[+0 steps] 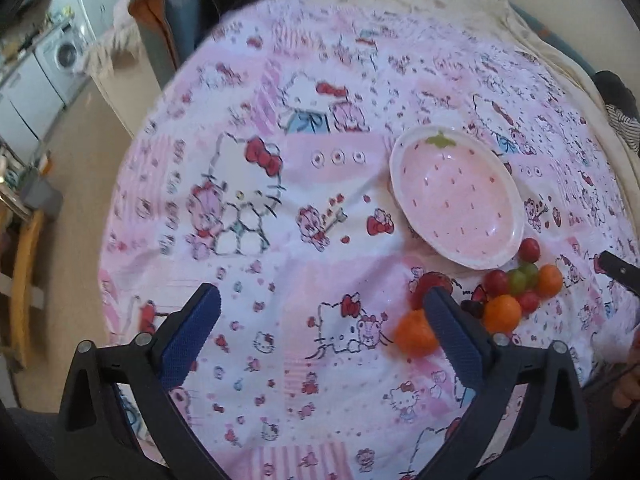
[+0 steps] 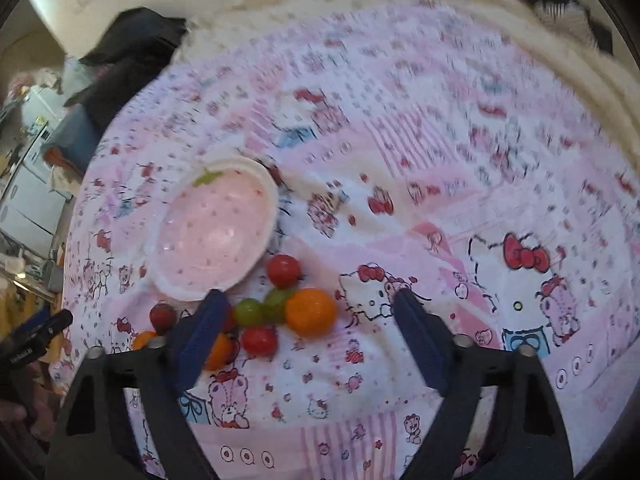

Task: Organize fruits
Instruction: 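Grasp the mandarin orange with the left tool while the right tool grasps another mandarin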

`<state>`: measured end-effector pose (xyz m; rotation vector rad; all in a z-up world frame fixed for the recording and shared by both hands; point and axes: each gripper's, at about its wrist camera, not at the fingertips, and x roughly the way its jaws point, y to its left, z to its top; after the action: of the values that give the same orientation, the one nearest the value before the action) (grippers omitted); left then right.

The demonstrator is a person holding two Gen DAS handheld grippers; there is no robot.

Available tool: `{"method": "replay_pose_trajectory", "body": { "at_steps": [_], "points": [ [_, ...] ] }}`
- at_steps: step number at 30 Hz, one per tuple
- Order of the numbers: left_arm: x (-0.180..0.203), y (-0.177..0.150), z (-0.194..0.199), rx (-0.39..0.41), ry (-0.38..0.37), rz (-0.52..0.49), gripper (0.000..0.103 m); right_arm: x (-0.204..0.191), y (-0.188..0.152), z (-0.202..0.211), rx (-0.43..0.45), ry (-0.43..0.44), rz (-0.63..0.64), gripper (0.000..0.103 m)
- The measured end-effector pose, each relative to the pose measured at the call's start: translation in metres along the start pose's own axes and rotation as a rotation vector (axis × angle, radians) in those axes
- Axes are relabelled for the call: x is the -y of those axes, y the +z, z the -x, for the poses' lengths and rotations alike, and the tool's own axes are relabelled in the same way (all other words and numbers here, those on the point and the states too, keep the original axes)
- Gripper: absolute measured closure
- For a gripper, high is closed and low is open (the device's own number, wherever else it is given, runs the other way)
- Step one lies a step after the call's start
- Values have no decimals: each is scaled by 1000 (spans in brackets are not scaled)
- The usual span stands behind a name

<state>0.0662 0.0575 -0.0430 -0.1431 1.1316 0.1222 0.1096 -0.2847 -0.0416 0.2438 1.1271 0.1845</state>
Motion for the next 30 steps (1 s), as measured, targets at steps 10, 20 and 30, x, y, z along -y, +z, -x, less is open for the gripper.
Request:
{"method": "replay_pose_trajectory", "body": {
  "at_steps": [10, 20, 30],
  "points": [
    [47, -18, -45, -232, -90, -193, 17, 13, 4, -70, -236, 40, -60, 44],
    [77, -28, -63, -279, -123, -302, 43, 7, -2, -90, -288, 26, -18, 49],
    [90, -23, -61, -261, -140, -343, 66, 6, -4, -91, -282, 38, 0, 59]
  ]
}}
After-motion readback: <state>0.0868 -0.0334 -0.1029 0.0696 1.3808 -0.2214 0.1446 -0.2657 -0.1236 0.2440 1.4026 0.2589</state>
